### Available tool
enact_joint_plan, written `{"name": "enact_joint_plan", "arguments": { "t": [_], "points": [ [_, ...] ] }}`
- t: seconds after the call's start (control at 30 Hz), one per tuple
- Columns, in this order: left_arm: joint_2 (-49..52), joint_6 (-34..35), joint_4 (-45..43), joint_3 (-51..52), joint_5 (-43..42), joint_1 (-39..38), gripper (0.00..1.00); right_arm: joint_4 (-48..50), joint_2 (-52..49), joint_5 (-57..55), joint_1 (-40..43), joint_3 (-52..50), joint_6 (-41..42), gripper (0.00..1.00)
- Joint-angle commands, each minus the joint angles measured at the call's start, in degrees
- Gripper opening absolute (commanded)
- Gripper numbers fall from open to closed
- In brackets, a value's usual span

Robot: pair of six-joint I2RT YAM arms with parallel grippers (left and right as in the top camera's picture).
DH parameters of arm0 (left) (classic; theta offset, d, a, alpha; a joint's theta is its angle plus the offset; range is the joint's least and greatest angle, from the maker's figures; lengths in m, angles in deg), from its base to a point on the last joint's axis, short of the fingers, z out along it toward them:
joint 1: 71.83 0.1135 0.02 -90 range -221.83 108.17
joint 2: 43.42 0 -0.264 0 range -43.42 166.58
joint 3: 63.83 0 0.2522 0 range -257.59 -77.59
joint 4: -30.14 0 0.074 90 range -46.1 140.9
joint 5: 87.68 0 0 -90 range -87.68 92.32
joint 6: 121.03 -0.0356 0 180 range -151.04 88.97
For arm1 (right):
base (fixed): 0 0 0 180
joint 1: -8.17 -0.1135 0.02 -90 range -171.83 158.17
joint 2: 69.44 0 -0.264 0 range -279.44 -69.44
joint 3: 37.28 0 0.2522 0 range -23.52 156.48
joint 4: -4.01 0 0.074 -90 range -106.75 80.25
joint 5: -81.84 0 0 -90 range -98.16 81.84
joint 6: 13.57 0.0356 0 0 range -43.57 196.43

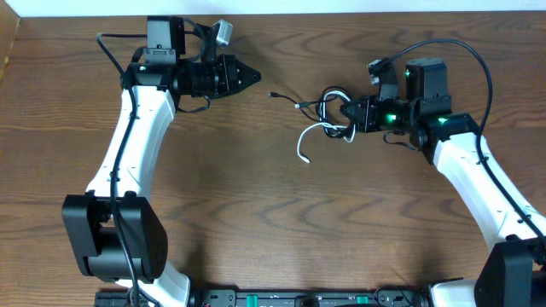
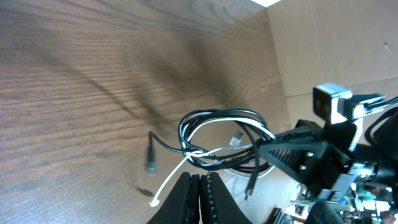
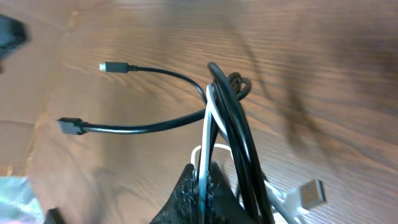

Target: Untangle cables

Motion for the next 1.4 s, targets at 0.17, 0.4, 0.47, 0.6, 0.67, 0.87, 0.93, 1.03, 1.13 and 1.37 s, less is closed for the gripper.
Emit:
{"name": "enact_joint_plan", "arguments": {
  "t": [0.17,0.4,0.47,0.6,0.67,0.87,0.93,1.03,1.13,1.37],
  "points": [
    [-1.1,-12.3,-1.0,-0.9,-8.0,0.1,0.24,5.1,0.0,13.1,-1.0,3.4,-0.3,0.01],
    [-0.8,-22.0,-0.9,-0.9,-14.7,0.1,0.49,4.6,0.0,25.0,-0.4,3.4,-6.8,0.01],
    [-0.4,-22.7,-0.9,-0.9,-17.1,-0.1,0.58,4.6,0.0,25.1,-0.4,3.4,-6.8,0.01],
    [1.4,-22.7,-0.2,-0.9,-17.2,-2.2,0.71,4.9,0.0,26.3,-0.4,3.4,-6.8,0.01],
    [2.3,-22.7,-0.3,-0.9,-16.3,-4.0,0.73,5.0,0.0,26.3,-0.3,3.4,-6.8,0.01],
    [2.9,-20.2,0.5,-4.4,-1.6,-10.9,0.73,5.1,0.0,27.8,0.3,3.4,-6.8,0.01],
    [2.9,-22.6,2.8,-6.0,4.2,-12.5,0.74,5.0,0.0,28.8,0.9,3.4,-6.8,0.01],
    [2.9,-27.7,4.5,-6.5,8.6,-13.7,0.74,5.2,0.0,29.1,1.4,3.4,-6.8,0.01],
    [2.9,-32.1,4.3,-6.5,12.7,-13.7,0.73,5.4,0.0,29.1,1.4,3.4,-6.8,0.01],
    [5.5,-37.1,4.1,-6.5,18.4,-13.8,0.69,5.0,0.0,29.1,1.3,3.4,-6.8,0.01]
  ]
}}
